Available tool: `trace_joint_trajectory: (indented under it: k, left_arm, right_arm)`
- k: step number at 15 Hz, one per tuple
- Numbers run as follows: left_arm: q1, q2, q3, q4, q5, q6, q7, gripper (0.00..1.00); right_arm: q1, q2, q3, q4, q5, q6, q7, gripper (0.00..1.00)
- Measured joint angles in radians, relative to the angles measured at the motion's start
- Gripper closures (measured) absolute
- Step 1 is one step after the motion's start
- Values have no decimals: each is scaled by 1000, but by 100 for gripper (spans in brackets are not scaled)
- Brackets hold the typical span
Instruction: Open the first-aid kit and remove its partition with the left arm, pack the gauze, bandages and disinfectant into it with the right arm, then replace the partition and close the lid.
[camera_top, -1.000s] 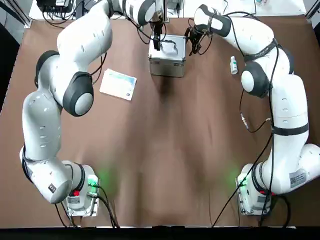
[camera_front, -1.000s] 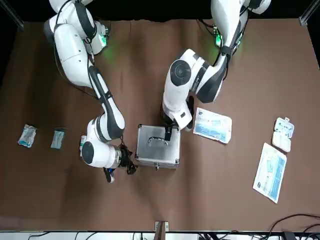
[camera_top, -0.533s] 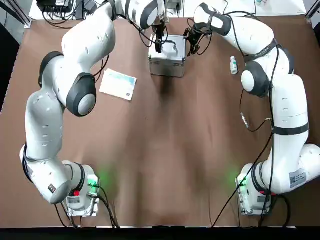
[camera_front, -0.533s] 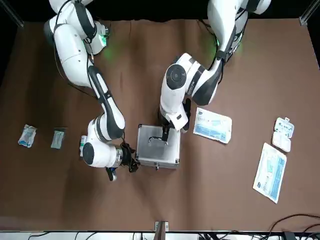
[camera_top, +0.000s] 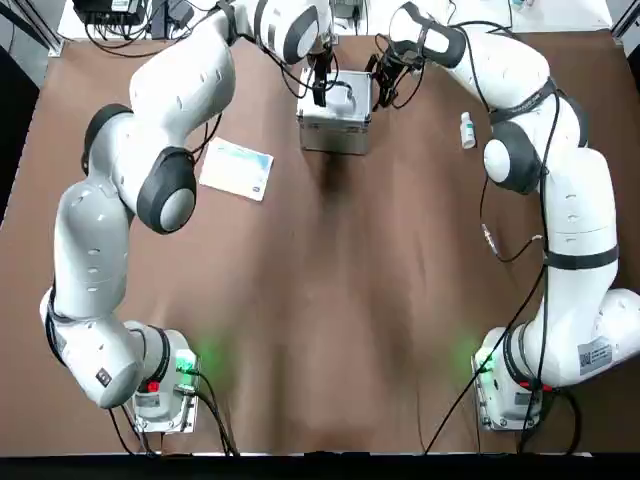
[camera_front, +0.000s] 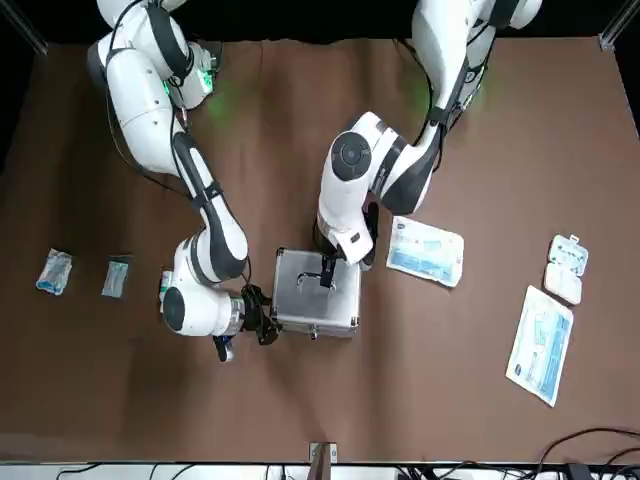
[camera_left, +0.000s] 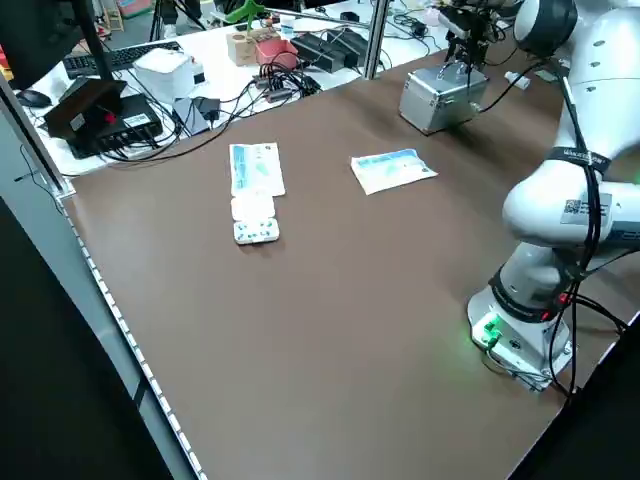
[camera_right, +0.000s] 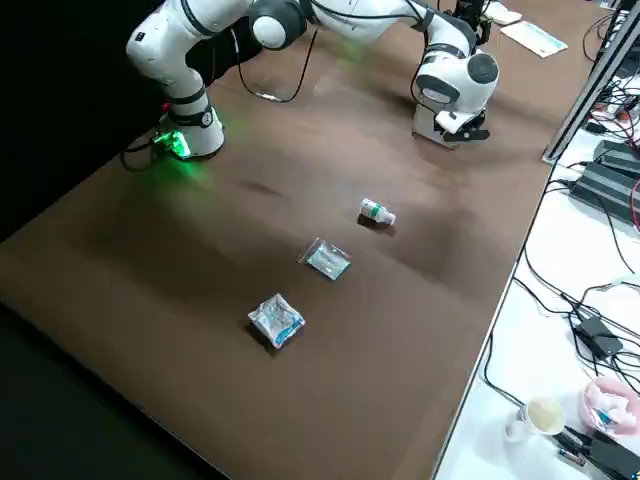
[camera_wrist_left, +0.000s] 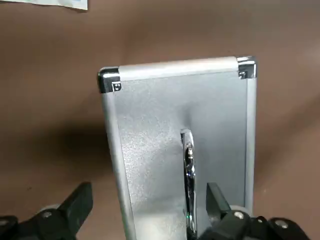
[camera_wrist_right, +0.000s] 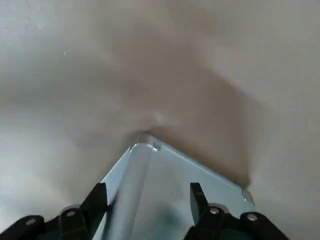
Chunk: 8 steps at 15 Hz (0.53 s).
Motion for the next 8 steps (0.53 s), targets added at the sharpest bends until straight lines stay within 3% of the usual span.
trace_joint_trajectory:
  k: [8]
  left_arm:
    - [-14, 30, 0, 3, 0, 20, 1, 0]
  right_arm:
    - [-9, 2, 3, 2, 53, -6, 7, 28]
